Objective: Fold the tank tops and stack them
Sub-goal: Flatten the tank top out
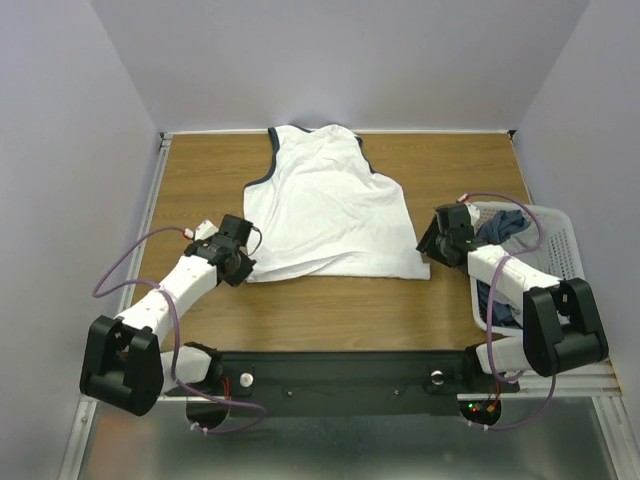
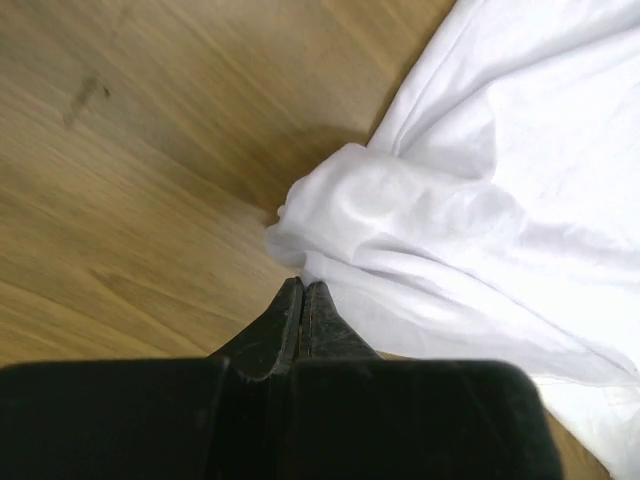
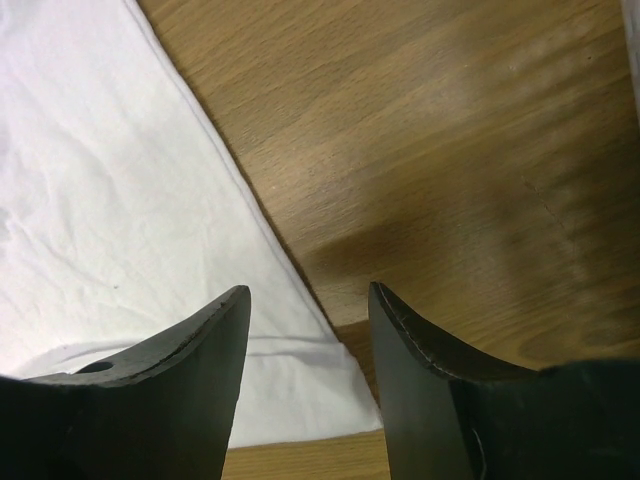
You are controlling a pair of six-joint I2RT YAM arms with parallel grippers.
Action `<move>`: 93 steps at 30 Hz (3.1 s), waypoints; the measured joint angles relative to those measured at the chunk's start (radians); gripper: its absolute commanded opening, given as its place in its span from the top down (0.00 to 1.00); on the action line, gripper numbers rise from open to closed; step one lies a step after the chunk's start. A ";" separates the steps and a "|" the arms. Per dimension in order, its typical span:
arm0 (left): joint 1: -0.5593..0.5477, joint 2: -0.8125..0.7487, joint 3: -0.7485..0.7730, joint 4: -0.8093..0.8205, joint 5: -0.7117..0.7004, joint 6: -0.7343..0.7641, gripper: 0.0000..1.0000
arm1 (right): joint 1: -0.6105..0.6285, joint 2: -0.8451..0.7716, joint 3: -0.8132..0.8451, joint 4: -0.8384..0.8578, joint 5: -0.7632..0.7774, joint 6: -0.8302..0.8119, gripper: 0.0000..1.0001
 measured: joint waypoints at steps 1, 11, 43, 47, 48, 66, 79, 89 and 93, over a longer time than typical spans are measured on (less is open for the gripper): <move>0.012 -0.003 0.009 0.001 -0.008 0.022 1.00 | 0.000 0.000 0.000 0.000 -0.001 0.000 0.44; 0.086 -0.068 0.024 0.018 -0.047 0.193 1.00 | 0.000 -0.034 -0.047 0.008 -0.044 0.009 0.44; 0.087 -0.363 -0.148 0.167 -0.071 0.192 1.00 | 0.000 -0.171 -0.185 0.100 -0.187 0.038 0.49; 0.087 -0.421 -0.171 0.182 -0.077 0.185 1.00 | 0.000 -0.131 -0.185 0.140 -0.230 0.049 0.62; 0.087 -0.426 -0.171 0.188 -0.079 0.185 1.00 | 0.000 -0.118 -0.185 0.154 -0.243 0.054 0.67; 0.087 -0.393 -0.171 0.223 -0.103 0.187 1.00 | 0.001 -0.259 -0.325 0.192 -0.435 0.073 0.82; 0.087 -0.350 -0.171 0.234 -0.106 0.188 1.00 | 0.019 -0.486 -0.389 0.072 -0.568 0.054 0.82; 0.087 -0.349 -0.171 0.235 -0.114 0.188 1.00 | 0.025 -0.514 -0.370 -0.033 -0.459 0.061 0.78; 0.087 -0.349 -0.171 0.235 -0.118 0.191 1.00 | 0.025 -0.416 -0.237 -0.053 -0.336 0.058 0.75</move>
